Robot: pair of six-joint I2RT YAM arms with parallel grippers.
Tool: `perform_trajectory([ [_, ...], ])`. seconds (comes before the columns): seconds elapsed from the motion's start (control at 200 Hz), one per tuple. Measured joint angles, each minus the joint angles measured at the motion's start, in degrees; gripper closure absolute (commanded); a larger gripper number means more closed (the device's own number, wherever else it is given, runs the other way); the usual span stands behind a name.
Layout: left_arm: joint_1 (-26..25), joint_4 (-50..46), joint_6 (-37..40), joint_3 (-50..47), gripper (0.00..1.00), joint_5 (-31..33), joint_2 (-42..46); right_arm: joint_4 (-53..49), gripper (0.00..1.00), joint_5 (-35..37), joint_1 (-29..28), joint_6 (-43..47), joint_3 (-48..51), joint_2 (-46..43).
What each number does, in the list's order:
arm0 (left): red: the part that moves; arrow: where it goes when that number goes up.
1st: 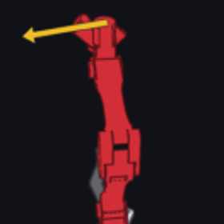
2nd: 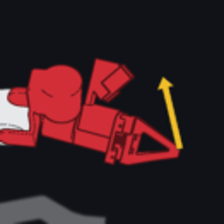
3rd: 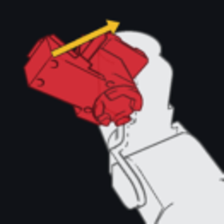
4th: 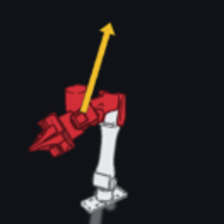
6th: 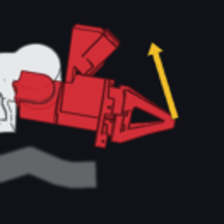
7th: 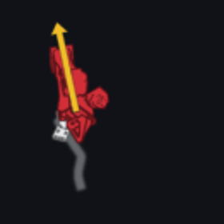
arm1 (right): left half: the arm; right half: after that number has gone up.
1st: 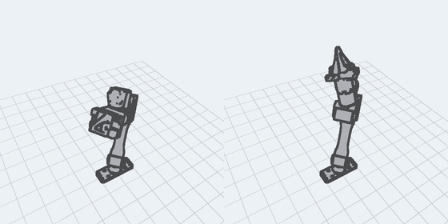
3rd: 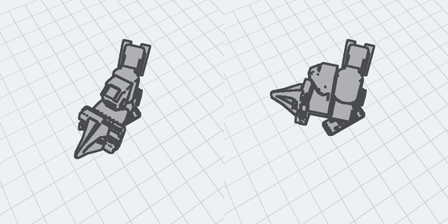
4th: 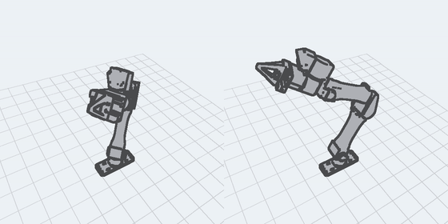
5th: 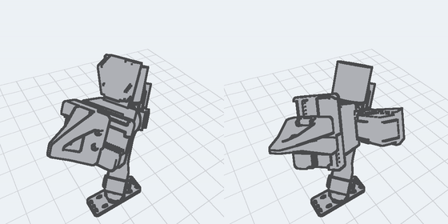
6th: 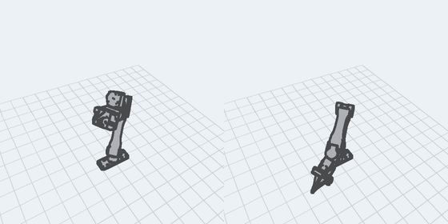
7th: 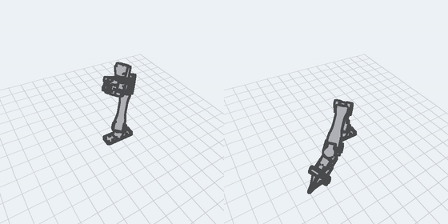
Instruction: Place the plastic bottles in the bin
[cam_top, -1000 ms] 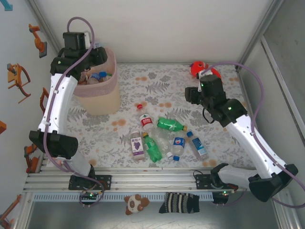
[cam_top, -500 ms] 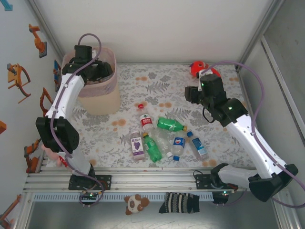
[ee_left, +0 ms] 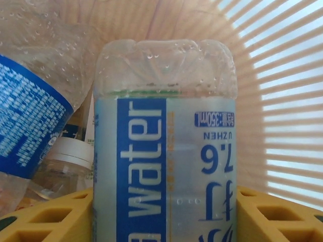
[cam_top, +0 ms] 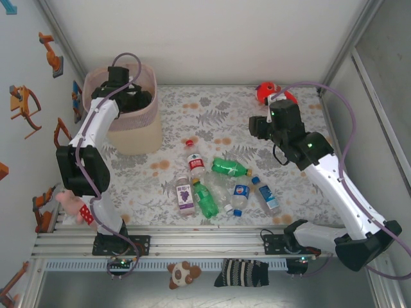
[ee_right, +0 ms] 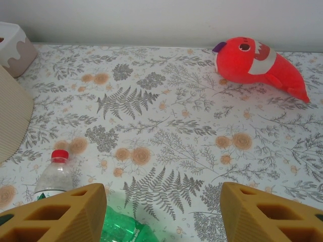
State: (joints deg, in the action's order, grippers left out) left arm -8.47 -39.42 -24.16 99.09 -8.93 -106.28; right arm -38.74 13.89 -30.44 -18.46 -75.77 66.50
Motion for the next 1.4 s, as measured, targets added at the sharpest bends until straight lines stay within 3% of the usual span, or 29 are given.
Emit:
perform_trajectory([
  [0.466,0.00,0.00,-0.20,-0.33,0.26,0.31,2.54,-0.02,0.40,-1.01,0.00,0.00,-0.68,0.15],
  [1.087,-0.20,-0.42,-0.22,-0.33,0.26,0.02,14.23,-1.42,0.40,-2.80,-0.02,-0.28,-0.63,0.13],
  [1.397,-6.12,-3.52,-0.33,-0.33,0.27,4.90,18.99,-2.73,0.40,-3.39,0.00,-0.96,2.45,-1.25],
])
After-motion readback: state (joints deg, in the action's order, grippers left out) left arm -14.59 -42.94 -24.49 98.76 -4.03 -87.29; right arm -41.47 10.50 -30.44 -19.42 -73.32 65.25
